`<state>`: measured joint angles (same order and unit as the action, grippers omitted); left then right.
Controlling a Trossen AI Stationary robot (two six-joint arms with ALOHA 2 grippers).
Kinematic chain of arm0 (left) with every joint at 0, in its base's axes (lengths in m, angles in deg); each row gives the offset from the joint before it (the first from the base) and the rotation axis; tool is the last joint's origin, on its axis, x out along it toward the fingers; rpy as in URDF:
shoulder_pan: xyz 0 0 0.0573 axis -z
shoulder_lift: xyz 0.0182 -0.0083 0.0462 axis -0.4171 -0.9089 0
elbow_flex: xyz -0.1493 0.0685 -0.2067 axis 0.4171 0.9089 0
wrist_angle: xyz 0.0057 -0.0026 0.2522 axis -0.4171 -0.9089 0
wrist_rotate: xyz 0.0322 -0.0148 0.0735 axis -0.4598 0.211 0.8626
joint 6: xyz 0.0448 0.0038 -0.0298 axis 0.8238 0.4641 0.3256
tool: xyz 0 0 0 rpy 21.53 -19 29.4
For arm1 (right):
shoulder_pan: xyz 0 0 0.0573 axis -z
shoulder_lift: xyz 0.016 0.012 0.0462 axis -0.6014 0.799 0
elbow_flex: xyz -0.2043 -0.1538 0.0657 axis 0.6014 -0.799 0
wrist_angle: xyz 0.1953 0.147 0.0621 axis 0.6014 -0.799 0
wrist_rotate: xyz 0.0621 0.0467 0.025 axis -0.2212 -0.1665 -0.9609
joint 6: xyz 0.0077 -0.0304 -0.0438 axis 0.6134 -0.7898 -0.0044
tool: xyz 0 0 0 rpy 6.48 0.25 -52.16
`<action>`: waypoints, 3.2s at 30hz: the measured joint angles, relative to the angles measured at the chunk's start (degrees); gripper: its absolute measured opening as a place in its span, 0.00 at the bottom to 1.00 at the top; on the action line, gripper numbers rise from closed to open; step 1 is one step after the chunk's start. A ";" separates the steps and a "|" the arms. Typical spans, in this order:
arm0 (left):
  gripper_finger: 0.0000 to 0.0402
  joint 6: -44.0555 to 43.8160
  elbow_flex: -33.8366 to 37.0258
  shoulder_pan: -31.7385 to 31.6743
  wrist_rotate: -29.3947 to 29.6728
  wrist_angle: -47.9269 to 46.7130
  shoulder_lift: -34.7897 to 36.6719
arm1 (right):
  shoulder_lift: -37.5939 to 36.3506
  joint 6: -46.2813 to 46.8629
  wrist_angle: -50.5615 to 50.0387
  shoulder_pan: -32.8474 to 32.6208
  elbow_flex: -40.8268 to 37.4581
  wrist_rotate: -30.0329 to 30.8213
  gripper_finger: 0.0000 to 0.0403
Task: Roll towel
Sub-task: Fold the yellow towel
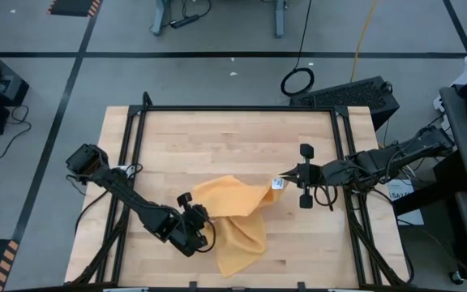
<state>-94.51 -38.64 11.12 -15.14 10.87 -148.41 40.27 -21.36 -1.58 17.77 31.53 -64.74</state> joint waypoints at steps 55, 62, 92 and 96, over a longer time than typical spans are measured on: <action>0.01 50.00 -19.09 -9.01 50.06 -5.28 23.24 | -2.36 -25.49 20.53 3.92 0.00 26.74 0.00; 0.01 61.61 -19.12 -4.20 32.52 11.00 23.89 | -5.47 -17.89 20.10 -1.42 0.00 18.70 0.00; 0.01 56.41 -19.12 -39.26 13.33 -5.46 24.50 | -6.14 -34.95 18.45 13.60 1.68 27.13 0.00; 0.01 44.29 -19.10 -43.45 8.99 -18.19 24.02 | -5.56 -24.97 8.20 23.80 1.02 14.82 0.00</action>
<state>-50.21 -57.74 -32.33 -6.14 -7.32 -124.39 34.71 -46.33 6.62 41.57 32.56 -49.92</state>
